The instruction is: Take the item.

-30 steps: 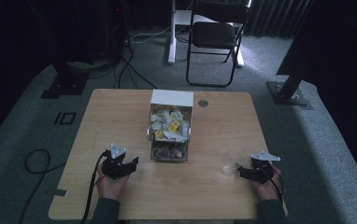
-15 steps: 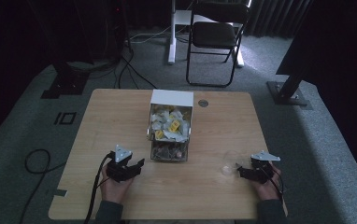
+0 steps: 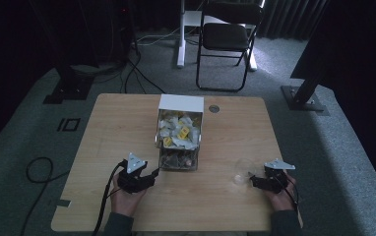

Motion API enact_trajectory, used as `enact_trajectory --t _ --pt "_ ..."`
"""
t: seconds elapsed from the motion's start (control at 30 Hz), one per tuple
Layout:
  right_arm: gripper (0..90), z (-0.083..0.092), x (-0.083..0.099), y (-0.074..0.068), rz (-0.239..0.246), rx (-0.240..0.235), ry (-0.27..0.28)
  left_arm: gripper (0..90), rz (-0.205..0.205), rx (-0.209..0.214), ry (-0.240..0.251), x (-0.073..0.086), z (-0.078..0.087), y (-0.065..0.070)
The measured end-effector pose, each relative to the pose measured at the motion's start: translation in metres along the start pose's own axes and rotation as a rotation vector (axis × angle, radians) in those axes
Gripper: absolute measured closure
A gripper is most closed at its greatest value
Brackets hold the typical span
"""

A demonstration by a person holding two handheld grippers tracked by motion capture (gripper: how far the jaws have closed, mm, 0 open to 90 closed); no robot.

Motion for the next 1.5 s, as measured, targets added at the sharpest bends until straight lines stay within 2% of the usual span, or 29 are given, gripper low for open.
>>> enact_trajectory --t 0.63,0.77,1.27,1.5 --pt "22.4 0.0 0.0 0.0 0.0 -0.001 0.0 50.5 -0.038 0.054 0.012 -0.011 0.0 0.023" --pt "22.4 0.0 0.0 0.0 0.0 -0.001 0.0 50.8 -0.056 0.061 0.014 -0.012 -0.001 0.028" --pt "22.4 0.0 0.0 0.0 0.0 -0.001 0.0 50.8 -0.091 0.087 -0.003 -0.016 -0.017 0.043" --pt "22.0 0.0 0.0 0.0 0.002 -0.002 0.0 50.2 -0.101 0.082 -0.007 -0.017 -0.024 0.045"
Point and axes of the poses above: each handheld gripper's, and its own axes: z roughly backward along the jaws, x roughly out of its underside, y roughly to its right, the point moved 8 cm from there along -z, roughly forward along the jaws, and after that the axes turned 2 degrees about -x, right-handed, at the moved point
